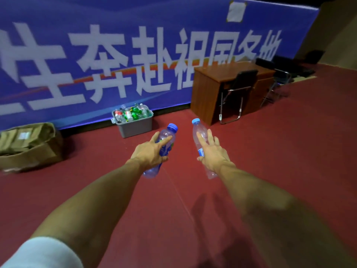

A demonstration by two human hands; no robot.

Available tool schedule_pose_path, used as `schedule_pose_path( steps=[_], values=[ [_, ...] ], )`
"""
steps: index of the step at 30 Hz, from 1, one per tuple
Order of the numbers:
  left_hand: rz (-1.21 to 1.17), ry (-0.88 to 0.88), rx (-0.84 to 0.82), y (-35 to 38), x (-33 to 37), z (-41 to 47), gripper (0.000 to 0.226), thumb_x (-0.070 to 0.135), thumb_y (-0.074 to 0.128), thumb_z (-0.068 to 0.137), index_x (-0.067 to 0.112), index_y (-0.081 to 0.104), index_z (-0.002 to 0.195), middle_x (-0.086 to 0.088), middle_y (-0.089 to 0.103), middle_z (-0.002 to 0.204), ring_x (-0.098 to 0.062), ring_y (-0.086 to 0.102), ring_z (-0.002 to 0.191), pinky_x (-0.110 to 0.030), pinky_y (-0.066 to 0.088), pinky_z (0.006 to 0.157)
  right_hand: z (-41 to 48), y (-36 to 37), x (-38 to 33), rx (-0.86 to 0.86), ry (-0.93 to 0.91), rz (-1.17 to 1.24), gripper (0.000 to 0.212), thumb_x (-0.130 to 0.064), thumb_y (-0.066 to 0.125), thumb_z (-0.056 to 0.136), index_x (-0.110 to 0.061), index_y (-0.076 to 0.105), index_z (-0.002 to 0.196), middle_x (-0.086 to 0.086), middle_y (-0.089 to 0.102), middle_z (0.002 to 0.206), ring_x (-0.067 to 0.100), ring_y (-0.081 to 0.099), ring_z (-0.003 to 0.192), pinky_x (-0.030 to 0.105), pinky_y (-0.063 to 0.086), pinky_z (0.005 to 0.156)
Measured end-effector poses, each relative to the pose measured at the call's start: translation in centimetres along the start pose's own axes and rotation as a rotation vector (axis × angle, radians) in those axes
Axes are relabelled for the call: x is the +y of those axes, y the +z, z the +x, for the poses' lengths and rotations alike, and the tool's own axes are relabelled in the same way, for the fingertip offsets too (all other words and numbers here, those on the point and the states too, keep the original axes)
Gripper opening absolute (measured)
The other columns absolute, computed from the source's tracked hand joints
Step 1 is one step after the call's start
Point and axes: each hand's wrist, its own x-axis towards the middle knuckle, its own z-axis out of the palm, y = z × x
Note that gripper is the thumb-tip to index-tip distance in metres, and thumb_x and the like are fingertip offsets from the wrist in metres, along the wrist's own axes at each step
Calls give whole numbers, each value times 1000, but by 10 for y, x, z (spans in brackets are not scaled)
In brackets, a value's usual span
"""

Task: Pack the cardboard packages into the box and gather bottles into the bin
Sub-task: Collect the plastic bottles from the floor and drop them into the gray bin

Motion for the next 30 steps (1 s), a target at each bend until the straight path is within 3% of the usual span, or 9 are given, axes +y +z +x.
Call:
schedule_pose_path(
  steps=[6,14,21,30],
  values=[
    [10,-149,37,-12,-61,90,79,57,58,93,49,10,155,1,-2,168,-30,52,129,-36,48,91,139,-11,-31,-29,-161,-29,91,-29,63,98,-32,-5,159,5,-21,165,33,-1,153,47,39,108],
    [4,-300,63,-28,-202,228,77,57,56,94,47,10,155,1,-4,167,-29,52,130,-37,50,89,341,0,-119,-62,-275,-12,93,-28,64,97,-33,-6,159,4,-20,165,33,0,153,46,37,111],
    [79,-285,2,-56,-301,357,78,58,55,94,47,8,156,0,-2,167,-29,56,124,-38,54,82,504,-15,-171,-80,-281,20,94,-28,64,97,-34,-7,158,3,-21,165,34,2,153,46,35,112],
    [101,-334,27,-70,-399,561,77,58,52,96,43,7,157,-6,1,167,-34,52,129,-43,52,90,739,-15,-209,-66,-346,8,95,-29,66,95,-33,-5,159,6,-17,166,33,8,152,44,40,108]
  ],
)
